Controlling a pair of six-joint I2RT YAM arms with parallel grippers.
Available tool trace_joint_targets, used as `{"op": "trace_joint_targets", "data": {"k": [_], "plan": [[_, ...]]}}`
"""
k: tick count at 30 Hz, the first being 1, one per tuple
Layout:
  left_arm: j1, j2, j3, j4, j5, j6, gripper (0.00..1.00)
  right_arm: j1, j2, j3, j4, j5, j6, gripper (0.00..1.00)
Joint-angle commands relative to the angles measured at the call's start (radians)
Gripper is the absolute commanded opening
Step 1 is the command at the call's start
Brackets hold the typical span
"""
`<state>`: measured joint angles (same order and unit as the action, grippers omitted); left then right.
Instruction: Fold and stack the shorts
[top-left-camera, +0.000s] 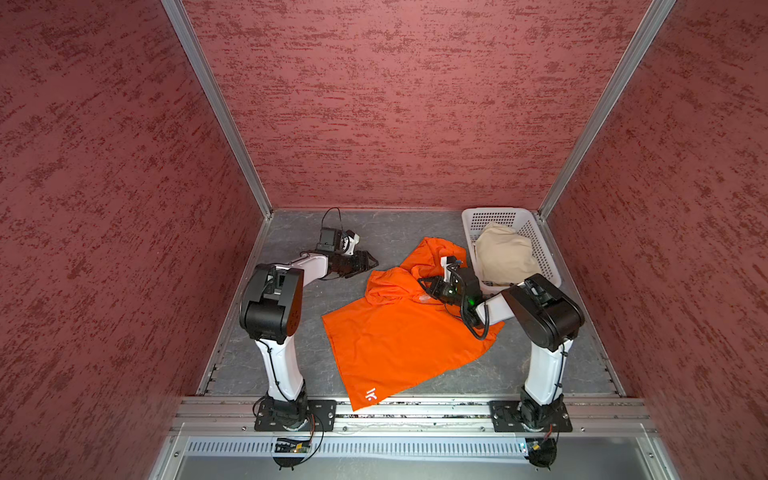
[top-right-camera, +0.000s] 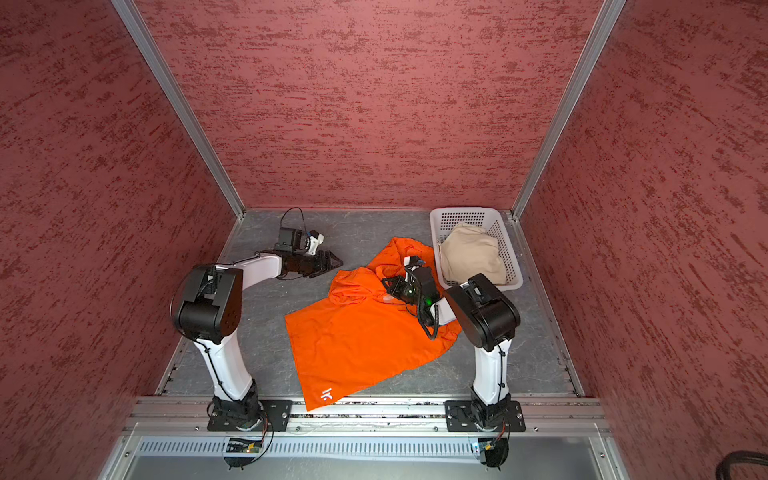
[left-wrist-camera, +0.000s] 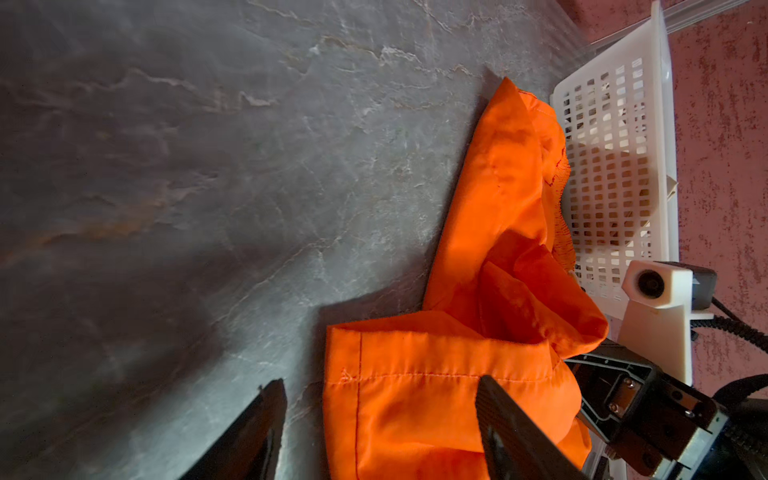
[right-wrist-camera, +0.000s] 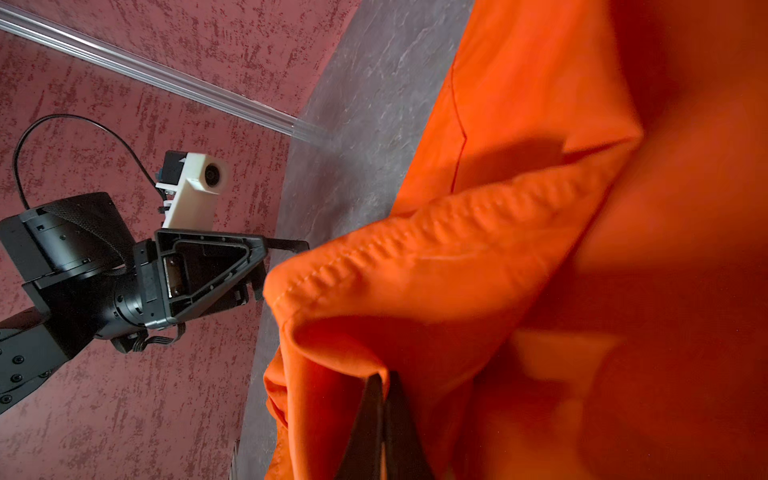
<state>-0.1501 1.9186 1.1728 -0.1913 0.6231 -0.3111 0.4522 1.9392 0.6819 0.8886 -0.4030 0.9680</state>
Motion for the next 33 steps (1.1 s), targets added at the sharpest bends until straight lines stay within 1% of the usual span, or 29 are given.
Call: {"op": "trace_joint_targets", "data": {"k": [1, 4, 8, 12, 13, 14, 15, 18, 20, 22, 23, 30, 33], "plan": [[-0.005, 0.026, 0.004, -0.015, 0.022, -0.027, 0.73, -0.006, -0.006, 0.025, -0.019, 0.026, 0.000, 0.01], [-0.027, 0.056, 0.016, -0.005, 0.034, -0.039, 0.72, -0.005, -0.008, 0.025, -0.025, 0.028, -0.002, 0.01], [-0.051, 0.100, 0.036, -0.006, 0.053, -0.062, 0.66, -0.006, -0.015, 0.027, -0.033, 0.034, -0.003, 0.01], [-0.064, 0.109, 0.015, 0.024, 0.067, -0.089, 0.60, -0.005, -0.022, 0.035, -0.046, 0.039, -0.007, 0.00], [-0.064, 0.109, 0.010, 0.035, 0.072, -0.097, 0.56, -0.005, -0.024, 0.038, -0.048, 0.040, -0.008, 0.00], [-0.065, 0.105, 0.001, 0.048, 0.080, -0.106, 0.50, -0.004, -0.023, 0.041, -0.054, 0.040, -0.010, 0.00], [-0.066, 0.098, -0.006, 0.062, 0.087, -0.115, 0.41, -0.005, -0.024, 0.043, -0.056, 0.042, -0.010, 0.00], [-0.065, 0.055, -0.023, 0.086, 0.080, -0.131, 0.19, -0.005, -0.030, 0.049, -0.057, 0.050, -0.011, 0.00], [-0.063, 0.014, -0.031, 0.085, 0.067, -0.133, 0.10, -0.005, -0.043, 0.062, -0.064, 0.056, -0.019, 0.00], [-0.060, -0.036, -0.041, 0.077, 0.037, -0.125, 0.05, -0.005, -0.057, 0.082, -0.080, 0.064, -0.029, 0.00], [-0.059, -0.068, -0.050, 0.073, 0.018, -0.119, 0.01, -0.005, -0.066, 0.094, -0.092, 0.068, -0.037, 0.00], [-0.038, -0.260, -0.137, 0.046, -0.135, -0.086, 0.00, -0.004, -0.083, 0.212, -0.175, 0.075, -0.092, 0.00], [-0.019, -0.346, -0.203, 0.051, -0.217, -0.103, 0.00, -0.003, -0.063, 0.275, -0.206, 0.063, -0.111, 0.00]]}}
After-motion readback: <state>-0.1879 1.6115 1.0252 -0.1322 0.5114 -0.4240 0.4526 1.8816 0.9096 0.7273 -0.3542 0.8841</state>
